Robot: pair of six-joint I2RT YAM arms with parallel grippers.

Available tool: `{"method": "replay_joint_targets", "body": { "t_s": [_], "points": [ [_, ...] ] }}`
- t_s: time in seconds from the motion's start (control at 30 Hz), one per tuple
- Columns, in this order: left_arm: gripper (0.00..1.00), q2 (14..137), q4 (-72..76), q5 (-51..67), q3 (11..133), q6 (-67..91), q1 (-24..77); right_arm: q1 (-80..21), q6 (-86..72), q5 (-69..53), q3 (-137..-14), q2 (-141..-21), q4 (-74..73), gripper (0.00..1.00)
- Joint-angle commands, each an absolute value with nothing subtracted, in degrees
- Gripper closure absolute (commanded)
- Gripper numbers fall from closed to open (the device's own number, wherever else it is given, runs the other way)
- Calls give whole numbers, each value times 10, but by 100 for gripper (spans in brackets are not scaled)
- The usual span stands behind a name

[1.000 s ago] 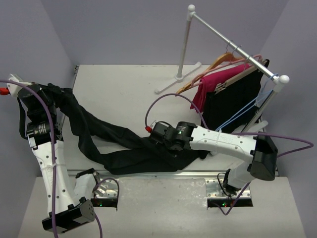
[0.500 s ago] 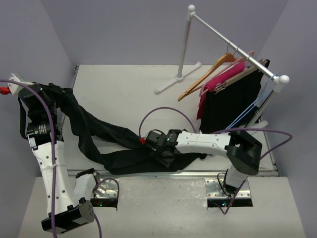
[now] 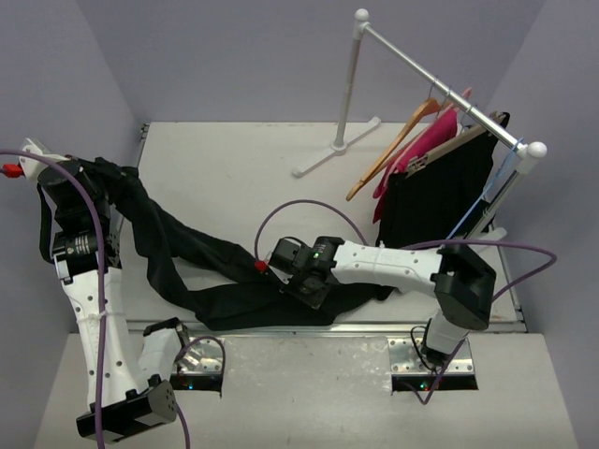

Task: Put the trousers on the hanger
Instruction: Flatten out the trousers at the center of the board.

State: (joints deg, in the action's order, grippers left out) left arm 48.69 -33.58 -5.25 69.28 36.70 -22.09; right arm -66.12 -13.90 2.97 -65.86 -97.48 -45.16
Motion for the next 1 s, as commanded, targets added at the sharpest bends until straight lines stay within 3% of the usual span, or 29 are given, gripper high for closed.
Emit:
{"method": "replay_joint_targets", "body": {
  "t_s": [0.0,0.17,0.3,0.4,0.5,0.63,0.7,0.73,0.77,0.87,0.93,0.97],
  "points": [
    [97,468,-268,-53,698,361,-217,-671,-84,-168,-770,-894,-512,100],
    [97,466,-268,-59,699,359,-217,-672,-52,-235,-932,-900,-627,100],
    [97,464,-267,-60,698,359,-217,-669,-17,-195,-1078,-945,-730,100],
    [97,462,-268,-61,697,359,-217,-633,-4,-187,-1091,-961,-744,100],
    [97,461,-267,-61,694,359,-217,-581,-4,-91,-1089,-984,-745,100],
    [97,458,-268,-61,690,360,-217,-444,42,-85,-1095,-1095,-744,100],
    [96,456,-274,-71,690,361,-217,-404,39,-21,-1124,-1174,-745,100],
    [96,455,-281,-82,691,362,-216,-388,32,25,-1144,-1198,-736,95],
    [96,454,-288,-97,693,364,-215,-377,22,90,-1160,-1227,-723,82],
    [97,452,-310,-158,695,373,-203,-359,-24,183,-1211,-1283,-711,66],
    [97,452,-321,-180,694,382,-201,-362,-23,202,-1209,-1279,-697,34],
    [97,450,-325,-193,694,391,-202,-363,-21,216,-1210,-1272,-694,31]
  ]
}}
